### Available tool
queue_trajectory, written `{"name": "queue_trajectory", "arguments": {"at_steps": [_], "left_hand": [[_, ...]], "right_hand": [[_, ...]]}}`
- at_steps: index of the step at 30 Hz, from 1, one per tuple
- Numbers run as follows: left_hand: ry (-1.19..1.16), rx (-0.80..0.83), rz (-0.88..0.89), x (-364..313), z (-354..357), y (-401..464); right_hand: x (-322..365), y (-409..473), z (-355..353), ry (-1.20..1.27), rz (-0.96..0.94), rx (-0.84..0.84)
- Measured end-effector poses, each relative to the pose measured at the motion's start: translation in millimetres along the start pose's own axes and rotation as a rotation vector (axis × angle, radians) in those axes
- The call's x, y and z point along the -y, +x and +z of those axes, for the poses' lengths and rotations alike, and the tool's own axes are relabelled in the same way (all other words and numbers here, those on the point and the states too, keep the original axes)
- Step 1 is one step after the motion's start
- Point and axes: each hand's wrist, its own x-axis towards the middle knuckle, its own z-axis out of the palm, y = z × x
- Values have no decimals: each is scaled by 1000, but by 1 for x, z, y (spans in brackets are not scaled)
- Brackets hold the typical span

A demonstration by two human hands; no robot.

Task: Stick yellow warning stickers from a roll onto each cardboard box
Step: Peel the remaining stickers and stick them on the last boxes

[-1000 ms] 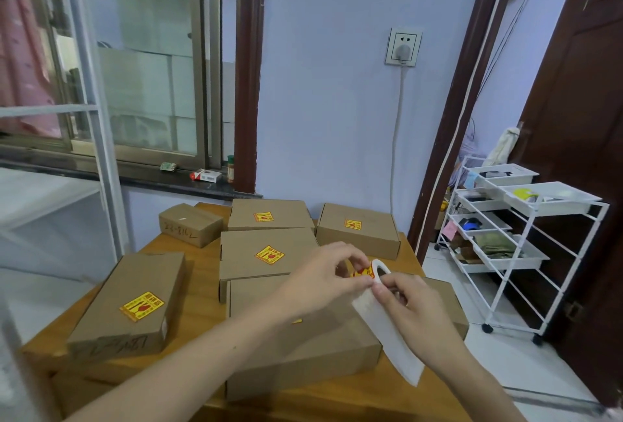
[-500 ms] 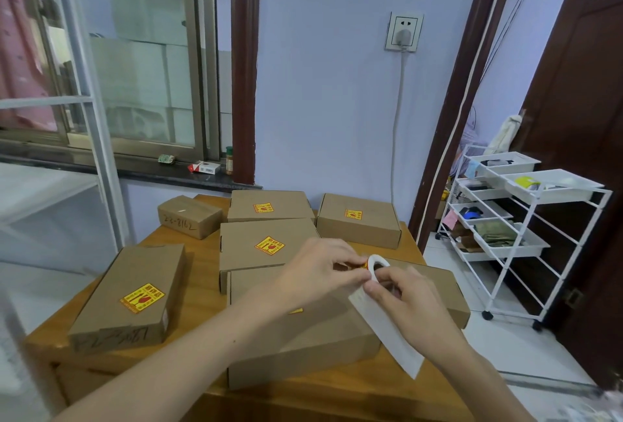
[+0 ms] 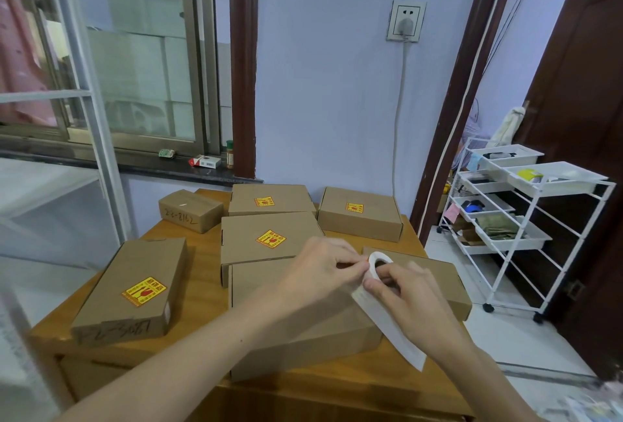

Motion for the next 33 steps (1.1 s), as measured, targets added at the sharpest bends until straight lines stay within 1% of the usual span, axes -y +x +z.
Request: {"name": "queue_trajectory", "arguments": {"at_steps": [5,13,20,25,30,33], "left_hand": [[-42,-25,-44,-1,1,-2],[-37,-96,-77,-10,2,-1],[-5,-113,-88,-14,1,-1],[-73,-58,-106,-16,-3,-4],[-203,-98,-196,-15,-2,-3],[-213,-109,-193,-15,-1,-3]], "right_hand": [[4,-2,0,-59,-48,-32],[12,-2,-5,-126,-108,-95],[14,-1,-7,-102,-102,-98],[12,-1,-6,-104,-92,-100],[13,0,-6,-68,-96,-119],[11,2,-6,-66,-95,-133]]}}
